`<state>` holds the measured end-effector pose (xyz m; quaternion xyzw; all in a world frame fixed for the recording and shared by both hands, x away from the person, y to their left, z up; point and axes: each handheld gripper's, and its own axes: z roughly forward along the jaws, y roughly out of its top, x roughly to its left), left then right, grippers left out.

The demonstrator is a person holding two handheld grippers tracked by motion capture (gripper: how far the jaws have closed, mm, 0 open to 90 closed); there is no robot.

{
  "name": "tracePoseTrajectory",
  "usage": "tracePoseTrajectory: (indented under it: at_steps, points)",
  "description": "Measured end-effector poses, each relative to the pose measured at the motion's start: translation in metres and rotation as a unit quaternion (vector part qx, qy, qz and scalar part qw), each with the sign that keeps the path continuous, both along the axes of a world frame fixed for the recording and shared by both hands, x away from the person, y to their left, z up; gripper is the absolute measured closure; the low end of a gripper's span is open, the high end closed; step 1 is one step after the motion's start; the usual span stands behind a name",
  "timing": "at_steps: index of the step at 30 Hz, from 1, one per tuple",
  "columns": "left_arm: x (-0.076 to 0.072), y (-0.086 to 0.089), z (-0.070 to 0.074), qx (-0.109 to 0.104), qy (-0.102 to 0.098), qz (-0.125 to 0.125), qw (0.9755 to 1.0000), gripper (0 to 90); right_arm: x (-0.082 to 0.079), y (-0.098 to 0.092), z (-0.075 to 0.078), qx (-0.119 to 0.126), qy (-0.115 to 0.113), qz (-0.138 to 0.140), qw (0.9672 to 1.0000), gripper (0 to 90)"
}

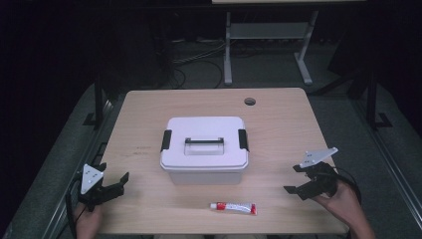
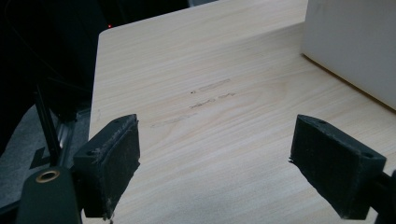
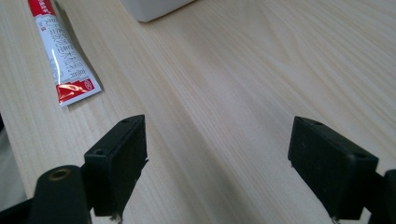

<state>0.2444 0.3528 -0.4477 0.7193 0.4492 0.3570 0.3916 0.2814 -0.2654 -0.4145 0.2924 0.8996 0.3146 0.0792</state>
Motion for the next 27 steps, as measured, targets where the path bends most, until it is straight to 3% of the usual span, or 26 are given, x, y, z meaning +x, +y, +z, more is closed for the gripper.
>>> tracePoseTrajectory:
  at_steps: [11,27]
  points:
    - [-0.001,0.001,0.0,-0.002,-0.002,0.003,1.0,14.9,0.019,0.013,0.024,-0.012,0.013,0.031,0.9994,19.0]
    - [0.0,0.001,0.0,-0.005,-0.002,0.001,1.0,14.9,0.038,0.027,0.058,-0.025,0.01,0.071,0.9971,19.1]
